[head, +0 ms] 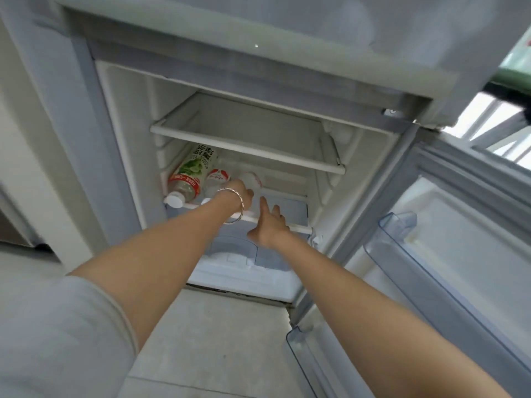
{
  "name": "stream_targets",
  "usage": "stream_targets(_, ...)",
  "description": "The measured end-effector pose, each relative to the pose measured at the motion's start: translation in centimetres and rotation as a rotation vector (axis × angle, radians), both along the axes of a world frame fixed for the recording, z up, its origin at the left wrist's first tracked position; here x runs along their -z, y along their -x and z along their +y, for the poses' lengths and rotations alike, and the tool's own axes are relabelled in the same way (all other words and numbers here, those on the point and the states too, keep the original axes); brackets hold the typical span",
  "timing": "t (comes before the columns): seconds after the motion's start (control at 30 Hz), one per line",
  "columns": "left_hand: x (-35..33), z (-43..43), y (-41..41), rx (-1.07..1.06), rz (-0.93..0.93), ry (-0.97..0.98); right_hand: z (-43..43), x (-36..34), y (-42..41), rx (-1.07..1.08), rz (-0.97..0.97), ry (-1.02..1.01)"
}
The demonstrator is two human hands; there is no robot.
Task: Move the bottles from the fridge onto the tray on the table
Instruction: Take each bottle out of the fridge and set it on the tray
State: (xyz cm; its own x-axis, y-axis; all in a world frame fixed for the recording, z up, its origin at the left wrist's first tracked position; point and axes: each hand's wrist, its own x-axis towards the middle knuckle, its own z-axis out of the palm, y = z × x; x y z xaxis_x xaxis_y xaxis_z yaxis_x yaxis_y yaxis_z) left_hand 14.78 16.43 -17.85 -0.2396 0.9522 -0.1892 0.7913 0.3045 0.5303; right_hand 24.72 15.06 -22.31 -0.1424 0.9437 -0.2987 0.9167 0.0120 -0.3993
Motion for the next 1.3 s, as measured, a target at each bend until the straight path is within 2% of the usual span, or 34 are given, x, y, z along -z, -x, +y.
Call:
stream_targets(0.17, -6.5, -3.9, 0.8, 0.033, 0.174, -0.160, -3.8, -3.8, 0.0, 0.002, 0.038, 0.001)
stream_targets(0.33, -13.5, -9.3, -1.2, 0.078, 0.331, -0.296, -9.2, -9.2, -1.0, -0.024, 0.163, -0.019)
stream_targets(0.5, -20.5, -14.8, -5.0, 0.058, 0.353, -0.512, -15.3, -14.7, -4.9, -0.173, 0.235, -0.087)
stream_targets(0.6, -25.2, -17.6, -8.6, 0.045, 0.267, -0.677, -18.6, -17.9, -7.7, -0.149, 0.462, -0.116)
stream_targets(0.7, -29.4, -19.7, -12.4, 0.063, 0.108, -0.815, -20.9, -20.5, -10.5, -0.030, 0.677, -0.289)
stream_targets(0.8, -33.0, -21.1, -16.7, 0.140, -0.076, -0.985, -22.8, -24.0, -14.2, 0.100, 0.716, -0.501)
stream_targets(0.93, -36.7, -21.6, -21.9, 0.321, -0.204, -1.194, -22.7, -27.5, -18.6, 0.269, 0.724, -0.686)
stream_targets(1.07, -37.4, -19.8, -26.6, 0.391, -0.347, -1.154, -20.6, -30.2, -23.5, 0.449, 0.767, -0.847)
stream_targets(1.17, -36.4, -17.6, -29.7, 0.396, -0.410, -0.983, -18.8, -32.2, -27.4, 0.539, 0.687, -0.964)
stream_targets(1.3, -34.8, -14.7, -33.7, 0.520, -0.541, -0.707, -16.0, -33.2, -32.3, 0.619, 0.549, -0.978)
